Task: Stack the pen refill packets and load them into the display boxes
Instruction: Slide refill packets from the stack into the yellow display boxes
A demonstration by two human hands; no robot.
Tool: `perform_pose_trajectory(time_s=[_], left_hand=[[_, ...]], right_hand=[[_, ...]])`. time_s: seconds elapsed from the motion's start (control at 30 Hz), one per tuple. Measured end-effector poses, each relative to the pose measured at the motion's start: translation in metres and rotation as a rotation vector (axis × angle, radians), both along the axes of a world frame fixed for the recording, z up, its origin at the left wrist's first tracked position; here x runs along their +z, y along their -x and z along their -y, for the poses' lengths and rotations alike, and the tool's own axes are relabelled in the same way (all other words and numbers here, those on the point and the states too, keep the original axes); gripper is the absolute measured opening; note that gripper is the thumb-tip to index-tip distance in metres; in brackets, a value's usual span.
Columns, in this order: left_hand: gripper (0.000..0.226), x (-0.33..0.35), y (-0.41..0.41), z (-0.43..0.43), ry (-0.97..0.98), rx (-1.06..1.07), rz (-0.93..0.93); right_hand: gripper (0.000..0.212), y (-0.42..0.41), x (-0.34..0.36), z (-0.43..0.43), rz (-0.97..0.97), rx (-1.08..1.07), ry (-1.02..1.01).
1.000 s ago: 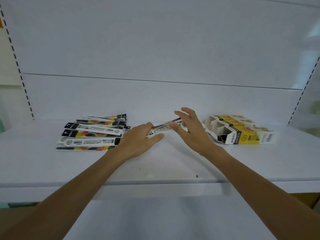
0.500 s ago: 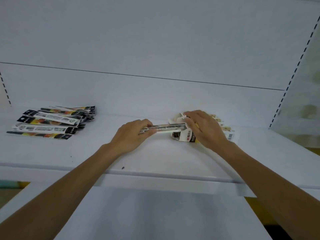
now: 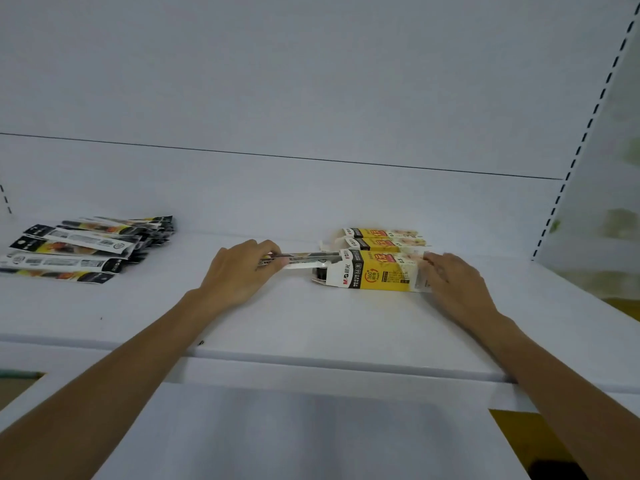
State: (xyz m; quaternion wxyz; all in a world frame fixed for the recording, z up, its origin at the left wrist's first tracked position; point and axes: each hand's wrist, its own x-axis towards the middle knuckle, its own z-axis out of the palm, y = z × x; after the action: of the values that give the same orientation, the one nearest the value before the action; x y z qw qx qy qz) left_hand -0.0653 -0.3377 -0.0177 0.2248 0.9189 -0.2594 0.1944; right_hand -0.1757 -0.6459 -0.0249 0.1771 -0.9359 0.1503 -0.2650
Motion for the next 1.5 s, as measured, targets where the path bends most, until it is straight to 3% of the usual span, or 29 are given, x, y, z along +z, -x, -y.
perform_pose_trajectory(time_s=[0.27, 0.47, 0.63, 0.73, 0.87, 1.07, 1.2, 1.27, 1.33, 1.4, 1.5], left_hand=[[0.033, 0.001, -0.002, 0.011, -0.133, -0.028, 0.036], [0.030, -0.004, -0.010, -0.001, -0.039, -0.027, -0.093], [0.027, -0.008, -0.017, -0.005, 0.051, -0.063, -0.072], [0.038, -0.009, -0.018, -0.008, 0.041, -0.067, -0.056], [0.026, -0.006, -0.014, 0.000, 0.081, -0.101, -0.088], [0.025, 0.002, -0.005, 0.037, 0.013, -0.207, -0.167], [0.037, 0.004, -0.005, 0.053, -0.119, -0.244, -0.119], [0.037, 0.004, -0.006, 0.052, -0.166, -0.194, -0.014], [0.045, 0.008, -0.006, 0.047, -0.160, -0.005, 0.033], [0.048, 0.013, -0.002, 0.038, -0.052, 0.150, -0.064], [0.034, 0.012, 0.001, 0.024, 0.080, 0.155, -0.290]], right_hand=[[0.044, -0.005, -0.007, 0.005, -0.023, 0.020, 0.052], [0.044, -0.005, -0.007, 0.005, -0.032, 0.012, 0.052], [0.042, -0.002, -0.004, 0.001, -0.034, 0.012, 0.054], [0.042, 0.000, -0.002, -0.001, -0.039, 0.005, 0.046], [0.042, -0.001, -0.003, -0.001, -0.037, 0.005, 0.048], [0.043, -0.002, -0.003, -0.001, -0.042, 0.011, 0.073], [0.044, -0.003, -0.004, 0.002, -0.045, 0.008, 0.076], [0.045, -0.004, -0.006, 0.003, -0.048, 0.005, 0.073], [0.046, -0.005, -0.006, 0.004, -0.051, 0.008, 0.070], [0.046, -0.006, -0.006, 0.005, -0.054, 0.009, 0.073], [0.045, -0.006, -0.006, 0.004, -0.043, 0.013, 0.068]])
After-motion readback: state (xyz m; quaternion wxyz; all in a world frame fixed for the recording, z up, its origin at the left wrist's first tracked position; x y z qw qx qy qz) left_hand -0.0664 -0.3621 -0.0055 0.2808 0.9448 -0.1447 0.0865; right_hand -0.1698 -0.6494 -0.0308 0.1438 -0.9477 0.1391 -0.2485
